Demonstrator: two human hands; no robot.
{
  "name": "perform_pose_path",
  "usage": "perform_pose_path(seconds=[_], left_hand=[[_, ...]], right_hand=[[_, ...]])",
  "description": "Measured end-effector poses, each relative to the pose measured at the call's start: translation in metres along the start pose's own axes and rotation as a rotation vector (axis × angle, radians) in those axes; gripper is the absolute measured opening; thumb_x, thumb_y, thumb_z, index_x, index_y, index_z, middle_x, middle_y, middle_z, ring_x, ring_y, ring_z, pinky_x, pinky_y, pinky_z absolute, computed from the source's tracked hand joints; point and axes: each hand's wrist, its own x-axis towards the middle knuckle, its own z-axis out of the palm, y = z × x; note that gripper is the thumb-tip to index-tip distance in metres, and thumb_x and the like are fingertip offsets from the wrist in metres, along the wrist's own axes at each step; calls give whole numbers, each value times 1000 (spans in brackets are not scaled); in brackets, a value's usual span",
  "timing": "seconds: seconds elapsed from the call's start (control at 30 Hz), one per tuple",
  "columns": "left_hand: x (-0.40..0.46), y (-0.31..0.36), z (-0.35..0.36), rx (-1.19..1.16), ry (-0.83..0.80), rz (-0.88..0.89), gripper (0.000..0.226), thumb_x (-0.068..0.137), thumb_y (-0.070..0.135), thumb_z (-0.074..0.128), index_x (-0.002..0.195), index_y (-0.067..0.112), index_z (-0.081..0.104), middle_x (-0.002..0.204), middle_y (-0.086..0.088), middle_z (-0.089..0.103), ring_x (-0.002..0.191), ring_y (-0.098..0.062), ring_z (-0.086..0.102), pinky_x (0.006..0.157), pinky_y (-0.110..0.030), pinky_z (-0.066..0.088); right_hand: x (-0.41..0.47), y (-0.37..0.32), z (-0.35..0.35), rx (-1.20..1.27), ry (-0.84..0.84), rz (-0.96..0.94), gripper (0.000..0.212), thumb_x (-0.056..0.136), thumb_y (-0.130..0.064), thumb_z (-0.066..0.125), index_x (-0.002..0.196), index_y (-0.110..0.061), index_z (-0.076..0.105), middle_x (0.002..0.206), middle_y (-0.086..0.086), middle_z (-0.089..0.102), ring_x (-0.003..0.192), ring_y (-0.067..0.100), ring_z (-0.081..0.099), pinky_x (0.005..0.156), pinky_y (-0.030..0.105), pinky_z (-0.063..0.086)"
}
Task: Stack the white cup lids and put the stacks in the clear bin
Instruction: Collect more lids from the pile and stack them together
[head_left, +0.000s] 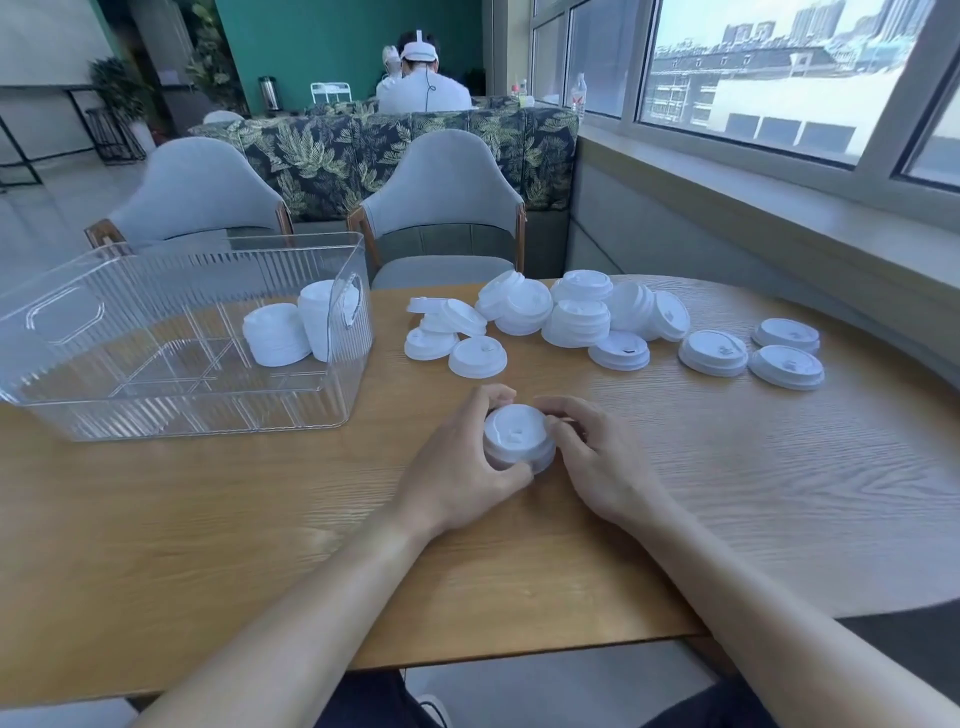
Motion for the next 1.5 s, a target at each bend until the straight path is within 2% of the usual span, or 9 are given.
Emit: perform_pose_path(seconds=[0.3,0.47,0.8,0.9,0.97,1.03,1.17,1.3,1.5], left_hand=[[2,-7,3,98,-55,0,68,78,43,74,137,37,42,135,24,53,117,4,55,100,-30,48],[2,-13,1,107,-96,-3,72,82,54,72,143,36,38,141,23,50,131,-3,49,109,-31,43],[2,-15,0,172,-136,-47,71,89,54,68,149,38,33,128,19,56,131,-9,44,113,-39,39],[-4,-12,3,267,-137,42,72,97,53,57,159,32,27,162,17,32,152,-5,23,127,-39,15],[-5,-12,5,282,-134,36,82,93,63,55,161,36,18,170,14,14,156,-8,12,128,-39,11],[-6,-12,4,288,-97,5,95,85,72,59,161,37,15,168,12,18,155,-14,18,125,-40,21],[-14,-5,0,255,50,-24,93,80,66,73,155,31,31,145,12,48,136,-10,43,109,-35,40],[-22,-6,-8,89,199,-66,91,76,61,81,150,30,39,141,13,53,131,-7,49,105,-30,43],[-42,-25,-46,-32,357,-44,82,74,55,86,143,32,48,137,25,54,126,2,51,107,-26,44]], right_hand=[[-2,-1,1,-160,-9,-17,32,100,-22,52,128,-22,68,126,-11,67,121,7,54,97,20,37],[-1,0,2,-196,-15,-37,32,101,-23,51,129,-20,67,127,-10,66,122,8,52,97,17,34],[0,1,4,-247,-16,-69,33,100,-21,50,128,-17,68,125,-10,67,122,8,50,97,14,32],[-4,-4,5,-253,1,-70,32,102,-22,49,127,-19,68,123,-12,67,121,8,51,96,15,32],[-7,-6,5,-257,16,-74,29,101,-22,48,122,-21,68,119,-11,67,118,9,51,93,18,34],[-11,-8,6,-273,26,-70,25,102,-25,48,117,-22,66,117,-12,67,115,10,51,90,21,34],[-20,-9,9,-286,18,-84,24,104,-28,43,116,-21,63,112,-11,66,113,12,53,89,24,36],[-26,-15,9,-296,22,-89,32,104,-32,43,128,-19,60,125,-10,63,122,10,51,100,27,40],[-26,-21,15,-387,-2,-126,33,104,-37,45,128,-20,60,126,-11,62,123,9,50,100,27,41]])
